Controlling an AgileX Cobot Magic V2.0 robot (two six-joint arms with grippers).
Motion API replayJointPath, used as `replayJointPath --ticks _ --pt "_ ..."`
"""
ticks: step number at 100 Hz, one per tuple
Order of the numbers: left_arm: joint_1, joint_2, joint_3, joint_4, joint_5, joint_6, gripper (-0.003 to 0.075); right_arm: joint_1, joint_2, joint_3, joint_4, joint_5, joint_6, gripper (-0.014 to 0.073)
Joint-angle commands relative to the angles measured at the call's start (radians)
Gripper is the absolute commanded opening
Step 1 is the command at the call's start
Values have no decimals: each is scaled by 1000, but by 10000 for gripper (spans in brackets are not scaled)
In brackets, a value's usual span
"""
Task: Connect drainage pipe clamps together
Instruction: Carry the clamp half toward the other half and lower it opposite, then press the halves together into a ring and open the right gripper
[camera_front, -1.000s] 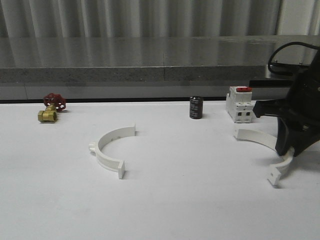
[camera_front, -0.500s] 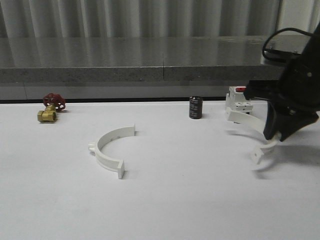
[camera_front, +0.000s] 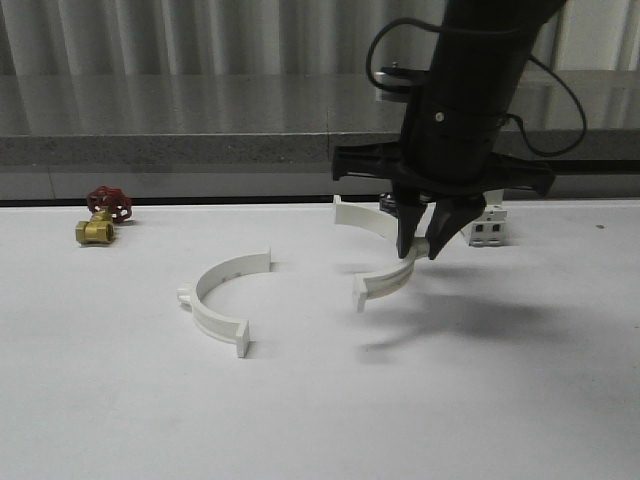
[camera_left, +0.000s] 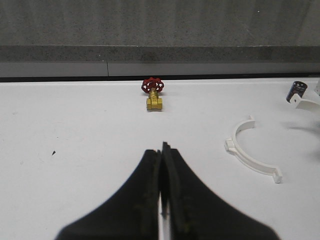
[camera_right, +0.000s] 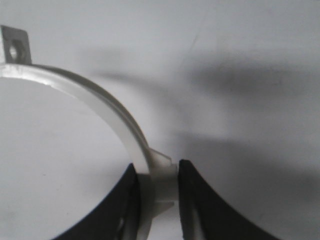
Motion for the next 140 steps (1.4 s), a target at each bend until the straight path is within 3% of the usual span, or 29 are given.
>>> replayJointPath --ticks 1,58,140 --pt "2 11 -25 -10 -77 -1 -21 39 -11 -70 -115 27 121 -54" --pt "2 11 -25 -10 -77 -1 -21 153 171 -286 -117 128 226 -54" --pt "2 11 -25 -10 -77 -1 -21 156 192 -295 -36 82 263 -33"
